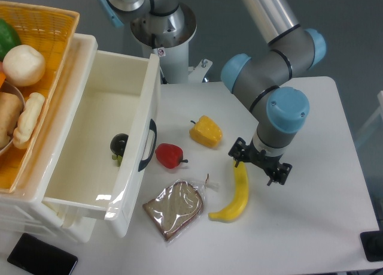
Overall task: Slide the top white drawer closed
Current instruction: 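Move the gripper toward the open white drawer's front face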
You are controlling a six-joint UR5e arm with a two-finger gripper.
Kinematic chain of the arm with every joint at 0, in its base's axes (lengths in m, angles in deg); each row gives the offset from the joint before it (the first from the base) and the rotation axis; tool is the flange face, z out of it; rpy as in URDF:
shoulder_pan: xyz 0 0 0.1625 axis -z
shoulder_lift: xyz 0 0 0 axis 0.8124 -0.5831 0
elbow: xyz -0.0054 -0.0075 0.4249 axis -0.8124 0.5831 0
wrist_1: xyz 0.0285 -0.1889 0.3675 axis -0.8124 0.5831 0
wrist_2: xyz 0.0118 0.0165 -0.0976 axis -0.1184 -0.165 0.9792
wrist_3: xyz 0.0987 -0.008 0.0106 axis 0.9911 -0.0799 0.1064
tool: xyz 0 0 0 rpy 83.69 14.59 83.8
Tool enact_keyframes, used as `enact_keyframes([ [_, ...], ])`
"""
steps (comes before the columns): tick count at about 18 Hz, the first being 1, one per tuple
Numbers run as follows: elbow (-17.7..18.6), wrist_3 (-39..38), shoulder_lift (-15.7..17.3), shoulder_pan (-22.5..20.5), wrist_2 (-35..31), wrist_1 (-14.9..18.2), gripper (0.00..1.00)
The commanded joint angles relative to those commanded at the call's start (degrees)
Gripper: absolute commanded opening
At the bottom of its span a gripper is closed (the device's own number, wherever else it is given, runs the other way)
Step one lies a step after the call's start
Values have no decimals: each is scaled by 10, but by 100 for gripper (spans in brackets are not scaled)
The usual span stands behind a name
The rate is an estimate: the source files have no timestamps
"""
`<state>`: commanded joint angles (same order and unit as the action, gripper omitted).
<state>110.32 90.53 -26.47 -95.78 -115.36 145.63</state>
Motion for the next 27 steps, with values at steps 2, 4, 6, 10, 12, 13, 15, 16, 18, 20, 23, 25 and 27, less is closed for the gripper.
enact_keyframes([
  [2,8,-32,12,-1,2,2,100],
  [4,10,-62,23,1,10,1,100],
  [6,8,-65,24,8,33,2,99],
  [10,6,-112,30,28,34,43,25],
  [12,2,-115,34,34,37,63,5],
  [13,2,-117,35,42,42,75,0],
  [15,2,-131,48,53,57,105,0],
  [16,2,-135,59,55,68,119,0],
  [18,2,-137,63,66,94,134,0],
  [20,2,-140,64,77,109,138,0],
  [23,2,-157,65,91,117,157,0],
  [25,2,-162,69,89,122,170,0],
  [27,1,-162,80,85,134,176,0],
])
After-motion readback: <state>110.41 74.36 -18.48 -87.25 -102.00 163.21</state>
